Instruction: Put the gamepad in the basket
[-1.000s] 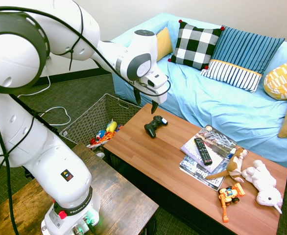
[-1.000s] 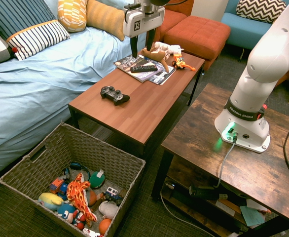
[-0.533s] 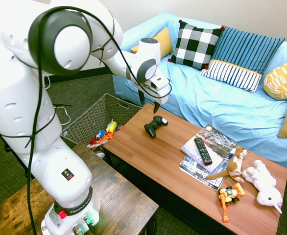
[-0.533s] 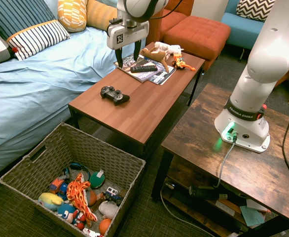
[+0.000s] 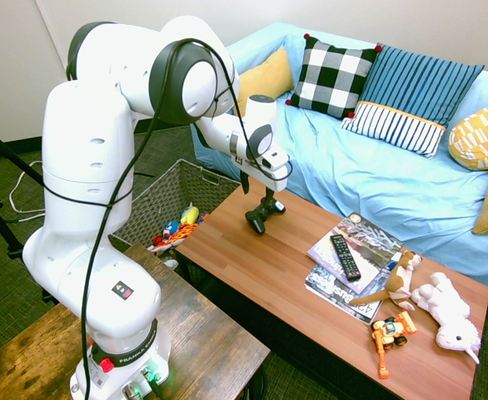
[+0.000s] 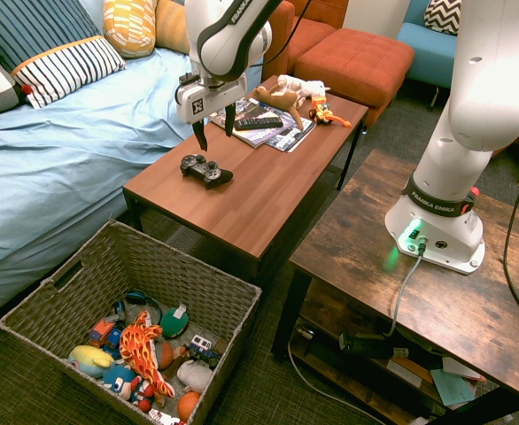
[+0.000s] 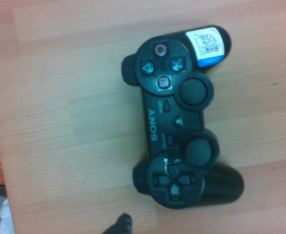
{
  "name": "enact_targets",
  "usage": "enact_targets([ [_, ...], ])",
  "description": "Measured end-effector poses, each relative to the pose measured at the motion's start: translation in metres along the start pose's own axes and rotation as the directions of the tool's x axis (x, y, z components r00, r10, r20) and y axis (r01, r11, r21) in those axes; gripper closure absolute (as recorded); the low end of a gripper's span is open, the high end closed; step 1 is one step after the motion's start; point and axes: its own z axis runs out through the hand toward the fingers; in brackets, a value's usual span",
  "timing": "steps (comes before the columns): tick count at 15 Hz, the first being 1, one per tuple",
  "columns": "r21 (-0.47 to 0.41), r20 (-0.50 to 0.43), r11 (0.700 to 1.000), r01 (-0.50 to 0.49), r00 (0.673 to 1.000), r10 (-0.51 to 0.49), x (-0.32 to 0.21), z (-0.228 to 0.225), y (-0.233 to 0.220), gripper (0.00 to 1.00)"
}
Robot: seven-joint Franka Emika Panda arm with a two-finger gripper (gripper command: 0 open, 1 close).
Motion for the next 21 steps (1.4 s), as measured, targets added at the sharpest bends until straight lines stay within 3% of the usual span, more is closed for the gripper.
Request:
enact_targets([
  [14, -0.102, 0.022, 0.995, -0.022, 0.999, 0.025, 0.030, 0.089, -0.045, 0.00],
  [15, -0.105, 0.024, 0.994, -0.024, 0.999, 0.027, 0.031, 0.093, -0.045, 1.00],
  [21, -0.114, 0.032, 0.993, -0.031, 0.999, 0.035, 0.033, 0.107, -0.046, 1.00],
])
